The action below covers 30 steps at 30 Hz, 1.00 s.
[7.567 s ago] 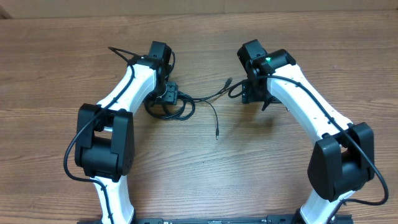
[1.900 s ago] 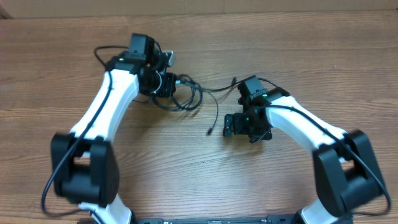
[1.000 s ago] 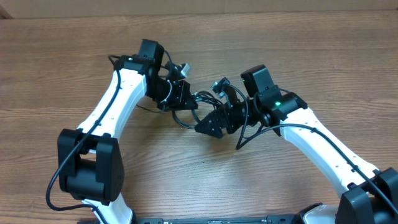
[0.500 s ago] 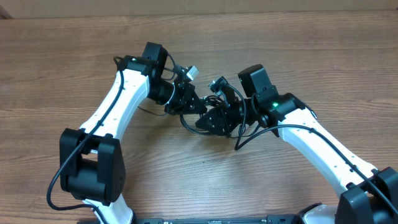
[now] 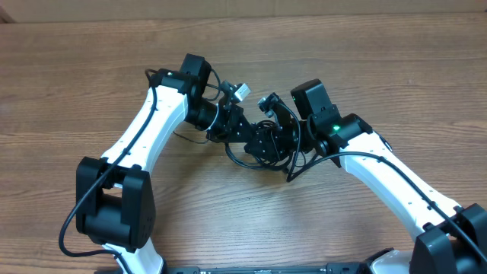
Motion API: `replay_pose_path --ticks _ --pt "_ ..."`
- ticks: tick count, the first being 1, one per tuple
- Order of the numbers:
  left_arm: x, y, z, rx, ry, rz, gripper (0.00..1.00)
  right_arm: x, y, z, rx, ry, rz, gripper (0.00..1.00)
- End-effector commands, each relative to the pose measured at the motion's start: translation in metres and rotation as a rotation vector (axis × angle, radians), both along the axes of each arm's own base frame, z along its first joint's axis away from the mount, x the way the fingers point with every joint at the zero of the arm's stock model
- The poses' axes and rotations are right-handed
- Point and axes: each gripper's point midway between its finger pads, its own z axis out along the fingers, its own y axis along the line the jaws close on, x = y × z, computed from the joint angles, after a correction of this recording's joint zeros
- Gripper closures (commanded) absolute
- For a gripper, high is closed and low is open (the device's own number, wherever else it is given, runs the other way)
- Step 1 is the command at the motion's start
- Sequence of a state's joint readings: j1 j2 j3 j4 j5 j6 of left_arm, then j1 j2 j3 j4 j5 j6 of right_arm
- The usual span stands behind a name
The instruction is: Untangle cables
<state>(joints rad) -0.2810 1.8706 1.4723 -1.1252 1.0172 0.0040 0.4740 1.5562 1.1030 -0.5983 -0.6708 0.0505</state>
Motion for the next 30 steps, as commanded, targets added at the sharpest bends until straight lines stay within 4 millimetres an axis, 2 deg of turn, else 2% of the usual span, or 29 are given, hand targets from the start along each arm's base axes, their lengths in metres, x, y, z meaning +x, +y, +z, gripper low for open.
replay_pose_path --ticks 1,4,6,7,8,9,10,11,20,21,23,24,30 --pt "-0.004 -0.008 0.008 -0.081 0.012 -0.021 0.96 0.002 -0.002 -0.005 -0.025 0.019 -0.031 0.66" --pt "-0.004 -0.009 0.010 -0.097 0.012 -0.022 0.96 0.000 -0.003 -0.007 -0.030 0.028 -0.031 0.70" --pt "-0.003 -0.010 0.011 -0.104 0.007 -0.022 0.96 -0.001 -0.003 -0.007 -0.030 0.033 -0.030 0.62" --pt "-0.002 -0.010 0.011 -0.105 0.003 -0.023 0.96 -0.002 -0.003 -0.007 -0.026 0.035 -0.026 0.62" --pt "-0.002 -0.010 0.011 -0.106 -0.001 -0.023 0.96 -0.002 -0.002 -0.006 -0.021 0.037 -0.023 0.65" --pt "-0.001 -0.010 0.011 -0.107 -0.003 -0.023 0.96 -0.002 -0.002 -0.006 -0.020 0.038 -0.022 0.75" --pt "-0.001 -0.010 0.011 -0.107 -0.006 -0.023 0.96 -0.002 -0.002 -0.006 -0.020 0.037 -0.022 0.90" --pt "-0.001 -0.010 0.011 -0.108 -0.008 -0.023 0.96 -0.002 -0.002 -0.006 -0.020 0.037 -0.022 0.96" --pt "0.005 -0.009 0.011 -0.110 -0.029 -0.016 0.94 0.000 -0.003 -0.006 -0.018 0.032 -0.028 0.96" --pt "0.007 -0.006 0.011 -0.111 -0.028 -0.006 0.90 0.002 -0.004 -0.005 -0.016 0.034 -0.035 0.96" --pt "0.013 0.003 0.011 -0.111 -0.020 0.024 0.60 0.005 -0.008 -0.005 -0.014 0.059 -0.071 0.96" --pt "0.016 0.008 0.011 -0.108 -0.011 0.044 0.52 0.007 -0.010 -0.005 -0.013 0.072 -0.090 0.96" --pt "0.027 0.041 0.011 -0.101 0.014 0.125 0.44 0.014 -0.018 -0.005 -0.007 0.095 -0.139 0.96"
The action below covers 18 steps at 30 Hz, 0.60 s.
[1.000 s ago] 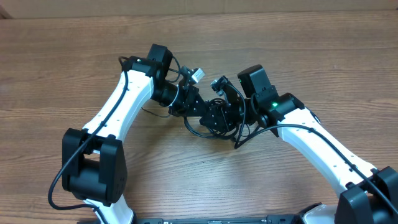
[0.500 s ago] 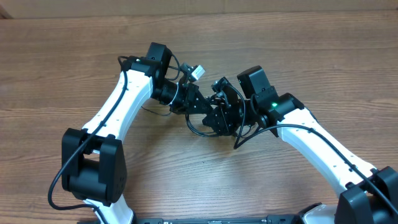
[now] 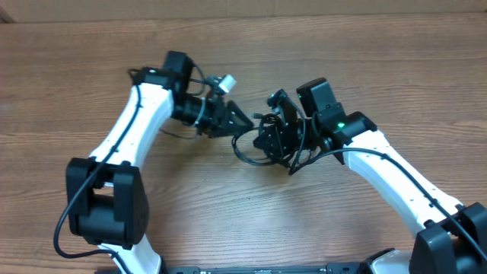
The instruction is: Untangle cables
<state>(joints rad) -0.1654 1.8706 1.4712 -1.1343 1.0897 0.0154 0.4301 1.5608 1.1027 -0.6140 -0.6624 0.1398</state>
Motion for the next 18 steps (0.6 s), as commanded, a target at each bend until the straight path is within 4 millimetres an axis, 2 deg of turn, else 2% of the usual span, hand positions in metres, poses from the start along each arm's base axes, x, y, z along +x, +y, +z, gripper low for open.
replay_pose_path --ticks 1,7,10,18 --pt "0.004 0.014 0.000 -0.030 -0.009 0.018 0.44 0.004 -0.004 -0.001 -0.001 0.012 -0.032 0.96" --pt "-0.007 0.020 -0.009 0.035 -0.010 -0.023 0.40 0.005 -0.003 0.000 0.002 0.007 -0.032 0.96" --pt "-0.012 0.013 -0.011 0.046 -0.010 -0.048 0.35 0.008 -0.002 0.001 0.010 0.009 -0.044 0.96" --pt "-0.021 -0.007 -0.006 0.012 -0.017 -0.095 0.32 0.008 -0.002 0.001 0.010 0.006 -0.044 0.96"
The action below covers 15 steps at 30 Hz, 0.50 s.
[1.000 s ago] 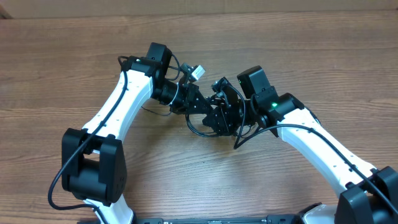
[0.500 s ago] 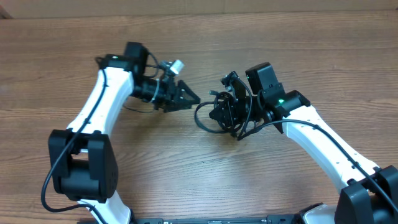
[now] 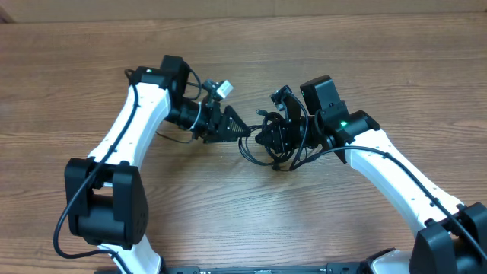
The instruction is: Untangle cables
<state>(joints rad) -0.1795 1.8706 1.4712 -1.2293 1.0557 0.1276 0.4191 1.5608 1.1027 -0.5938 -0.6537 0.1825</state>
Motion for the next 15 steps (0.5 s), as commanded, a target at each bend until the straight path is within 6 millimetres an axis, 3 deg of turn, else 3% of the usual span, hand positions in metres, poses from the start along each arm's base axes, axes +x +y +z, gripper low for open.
replay_pose_path --ticks 1,10,15 --pt "-0.004 -0.009 -0.001 -0.021 -0.010 -0.034 0.32 0.001 0.000 0.000 0.003 -0.004 0.000 0.96" --pt "-0.010 -0.022 -0.004 -0.010 -0.041 -0.079 0.34 0.001 0.000 0.000 0.003 -0.004 0.000 0.96" --pt "-0.012 -0.021 -0.013 0.045 -0.053 -0.098 0.47 0.001 0.000 0.000 0.004 -0.004 0.000 0.96"
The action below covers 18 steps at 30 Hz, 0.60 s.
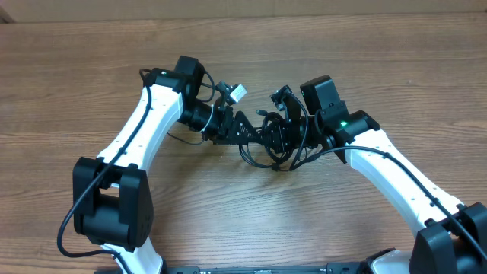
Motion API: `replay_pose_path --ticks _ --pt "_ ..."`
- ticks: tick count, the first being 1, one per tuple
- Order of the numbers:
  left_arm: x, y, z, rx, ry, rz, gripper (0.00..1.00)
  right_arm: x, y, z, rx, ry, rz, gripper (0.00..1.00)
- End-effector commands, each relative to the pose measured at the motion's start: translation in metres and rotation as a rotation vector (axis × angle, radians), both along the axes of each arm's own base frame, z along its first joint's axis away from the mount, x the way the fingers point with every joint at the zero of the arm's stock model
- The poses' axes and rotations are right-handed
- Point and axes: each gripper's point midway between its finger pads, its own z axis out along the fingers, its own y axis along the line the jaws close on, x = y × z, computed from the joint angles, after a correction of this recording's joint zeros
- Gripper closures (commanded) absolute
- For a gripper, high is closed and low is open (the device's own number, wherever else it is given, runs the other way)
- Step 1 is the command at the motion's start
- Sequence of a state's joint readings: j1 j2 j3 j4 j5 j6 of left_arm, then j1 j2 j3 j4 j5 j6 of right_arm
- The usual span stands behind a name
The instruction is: Untangle cables
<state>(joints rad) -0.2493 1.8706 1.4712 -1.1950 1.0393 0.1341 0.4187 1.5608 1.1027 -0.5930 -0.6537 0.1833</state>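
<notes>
A tangle of thin black cables (262, 156) lies on the wooden table between the two arms, with loops hanging below the grippers. My left gripper (253, 131) reaches in from the left; its fingers taper together at the bundle's left side and look shut on a strand. My right gripper (272, 135) comes in from the right and is shut in the middle of the bundle. The two grippers nearly touch. Where each finger grips is hidden by the dark cables and gripper bodies.
The wooden table (228, 221) spreads all around the arms. The left arm's own black cable (171, 137) trails beside its forearm. A dark base edge (266, 269) runs along the bottom of the view.
My left gripper has moved right, back toward the right gripper, closing the gap between them. The right gripper and the cable bundle have stayed about where they were.
Both grippers were close together on the tangle. Then my left gripper stood farther left and the right had shifted slightly right, with a strand stretched between them. Half a second ago they were still apart; now the left is back against the bundle.
</notes>
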Motion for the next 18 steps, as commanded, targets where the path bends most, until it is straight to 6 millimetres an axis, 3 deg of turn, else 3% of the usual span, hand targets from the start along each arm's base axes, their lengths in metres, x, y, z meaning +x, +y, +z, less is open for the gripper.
replay_pose_path --ticks 1,9,13,18 --pt "-0.003 -0.001 -0.011 0.048 -0.014 -0.028 0.49 0.001 0.001 0.000 0.003 -0.004 0.001 0.96" --pt "-0.009 -0.004 -0.020 0.106 -0.031 -0.060 0.55 0.001 0.001 0.000 0.003 -0.003 0.001 0.96" --pt "-0.008 -0.001 -0.027 0.151 -0.052 -0.067 0.67 0.001 0.001 0.000 0.003 -0.003 0.001 0.96" --pt "-0.006 0.003 -0.031 0.182 -0.066 -0.068 0.74 0.001 0.000 0.000 0.003 -0.003 0.001 0.96"
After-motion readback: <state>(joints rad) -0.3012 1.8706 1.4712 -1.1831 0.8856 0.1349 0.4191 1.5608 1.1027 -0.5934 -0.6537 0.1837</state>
